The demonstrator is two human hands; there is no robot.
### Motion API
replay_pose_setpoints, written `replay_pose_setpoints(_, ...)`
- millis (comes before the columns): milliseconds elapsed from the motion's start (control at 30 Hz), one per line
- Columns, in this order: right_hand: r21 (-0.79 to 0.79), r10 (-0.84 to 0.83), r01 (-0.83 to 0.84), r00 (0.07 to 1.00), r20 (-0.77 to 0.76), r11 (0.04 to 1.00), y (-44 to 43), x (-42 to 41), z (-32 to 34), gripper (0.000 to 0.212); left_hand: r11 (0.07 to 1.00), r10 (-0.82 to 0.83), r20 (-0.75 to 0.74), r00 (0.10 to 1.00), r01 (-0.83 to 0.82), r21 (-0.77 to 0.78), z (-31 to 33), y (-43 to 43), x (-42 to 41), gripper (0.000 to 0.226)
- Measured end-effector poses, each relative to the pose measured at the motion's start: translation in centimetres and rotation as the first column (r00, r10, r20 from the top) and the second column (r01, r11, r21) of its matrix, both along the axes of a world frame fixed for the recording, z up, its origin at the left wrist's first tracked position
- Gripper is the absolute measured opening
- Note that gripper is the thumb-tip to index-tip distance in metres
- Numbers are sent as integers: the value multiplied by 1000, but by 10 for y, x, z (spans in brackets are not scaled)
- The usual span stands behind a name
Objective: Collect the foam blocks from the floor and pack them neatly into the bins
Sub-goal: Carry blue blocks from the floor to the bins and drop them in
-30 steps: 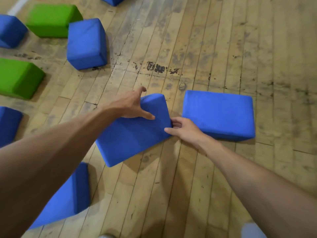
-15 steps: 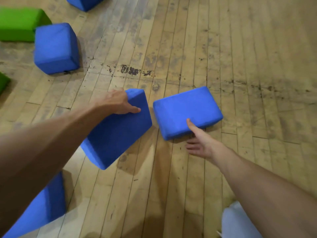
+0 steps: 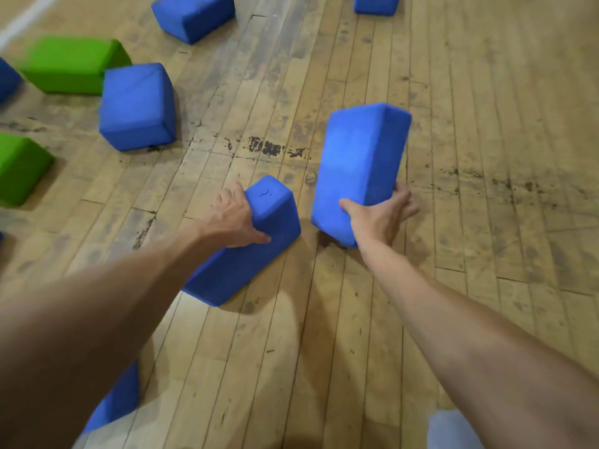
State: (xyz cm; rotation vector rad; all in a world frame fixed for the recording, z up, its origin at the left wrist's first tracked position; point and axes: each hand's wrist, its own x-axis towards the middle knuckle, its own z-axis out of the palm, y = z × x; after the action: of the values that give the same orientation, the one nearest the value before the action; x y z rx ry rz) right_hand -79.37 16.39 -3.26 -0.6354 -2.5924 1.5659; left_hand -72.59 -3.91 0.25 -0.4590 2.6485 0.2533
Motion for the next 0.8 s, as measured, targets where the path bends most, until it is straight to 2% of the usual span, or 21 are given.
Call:
replay_pose_setpoints(33, 148, 108, -93, 990, -95, 985, -2, -1, 7, 86, 1000, 1, 14, 1000, -2, 17, -1, -2, 1, 125)
replay_pose_setpoints(100, 409, 344, -251, 923, -170, 877, -5, 2, 8, 85, 998, 2, 57, 998, -5, 55, -3, -7, -2, 115)
replay_pose_setpoints(167, 593, 525, -373, 845, -100, 713, -5, 8, -1, 90, 995, 39, 106, 994, -49, 91, -3, -14, -6, 101)
replay_pose_setpoints(233, 669, 592, -430, 806, -19, 607, -7, 13, -6, 95, 988, 89, 93, 992, -100, 118, -3, -17, -6, 86)
replay_pose_setpoints(300, 686, 600, -451, 799, 26, 571, -11, 16, -1, 97, 986, 110, 22, 994, -112, 124, -2, -13, 2, 72)
replay_pose_setpoints(400, 647, 587, -498, 804, 94, 578, -8, 24, 27, 92, 980, 150, -59, 987, -141, 140, 14, -5, 27, 62)
replay_pose_setpoints(500, 609, 588, -524, 801, 114, 596, -1, 42, 86, 83, 956, 253, 3, 967, -251, 152, 62, -7, 54, 61)
replay_pose_setpoints(633, 563, 616, -595, 766, 184, 573, -20, 65, 217, 75, 912, 374, 67, 925, -380, 157, 179, -27, 93, 72)
replay_pose_setpoints(800, 503, 683, -692, 689, 244, 518, -68, 100, 419, 82, 808, 553, 11, 833, -540, 234, 383, -60, 162, 74)
